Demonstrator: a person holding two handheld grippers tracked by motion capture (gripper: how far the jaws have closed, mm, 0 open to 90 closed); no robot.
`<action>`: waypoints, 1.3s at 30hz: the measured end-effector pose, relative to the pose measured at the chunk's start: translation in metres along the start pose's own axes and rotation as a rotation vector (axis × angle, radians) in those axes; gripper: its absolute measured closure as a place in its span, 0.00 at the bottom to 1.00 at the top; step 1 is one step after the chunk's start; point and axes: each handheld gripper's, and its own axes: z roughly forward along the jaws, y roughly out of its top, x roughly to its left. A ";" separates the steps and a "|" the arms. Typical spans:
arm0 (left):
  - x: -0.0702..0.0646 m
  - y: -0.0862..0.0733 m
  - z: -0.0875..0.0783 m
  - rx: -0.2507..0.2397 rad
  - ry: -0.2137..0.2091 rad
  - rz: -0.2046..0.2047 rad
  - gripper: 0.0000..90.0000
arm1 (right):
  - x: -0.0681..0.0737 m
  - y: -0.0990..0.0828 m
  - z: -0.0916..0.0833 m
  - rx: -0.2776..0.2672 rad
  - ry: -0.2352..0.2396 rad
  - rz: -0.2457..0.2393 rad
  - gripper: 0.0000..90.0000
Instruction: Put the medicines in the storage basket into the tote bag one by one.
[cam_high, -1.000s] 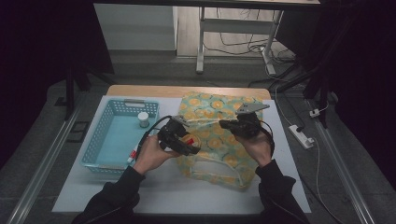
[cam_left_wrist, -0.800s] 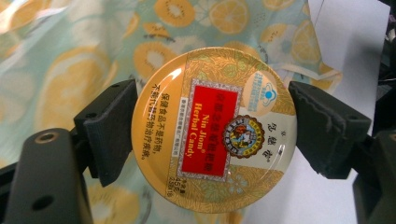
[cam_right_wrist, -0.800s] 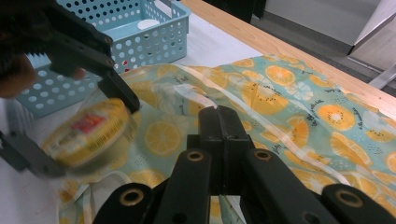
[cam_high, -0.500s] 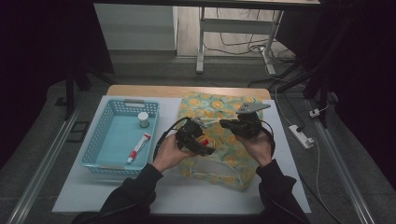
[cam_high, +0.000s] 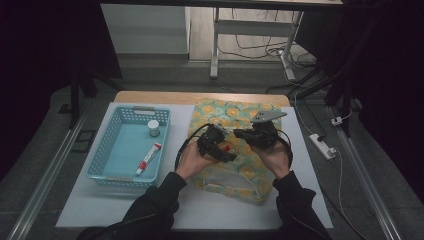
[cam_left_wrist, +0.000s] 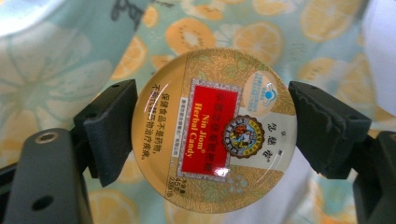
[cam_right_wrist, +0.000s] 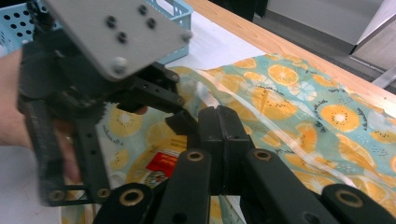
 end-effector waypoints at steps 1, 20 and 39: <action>0.001 0.001 0.002 0.001 0.004 0.000 0.23 | 0.000 -0.001 0.001 0.002 -0.001 0.000 1.00; 0.022 0.000 0.035 -0.001 0.107 -0.050 0.23 | -0.001 -0.006 0.011 0.023 0.001 0.001 1.00; 0.023 -0.005 0.036 -0.036 0.111 -0.067 0.10 | -0.006 -0.009 0.011 0.021 -0.010 0.013 1.00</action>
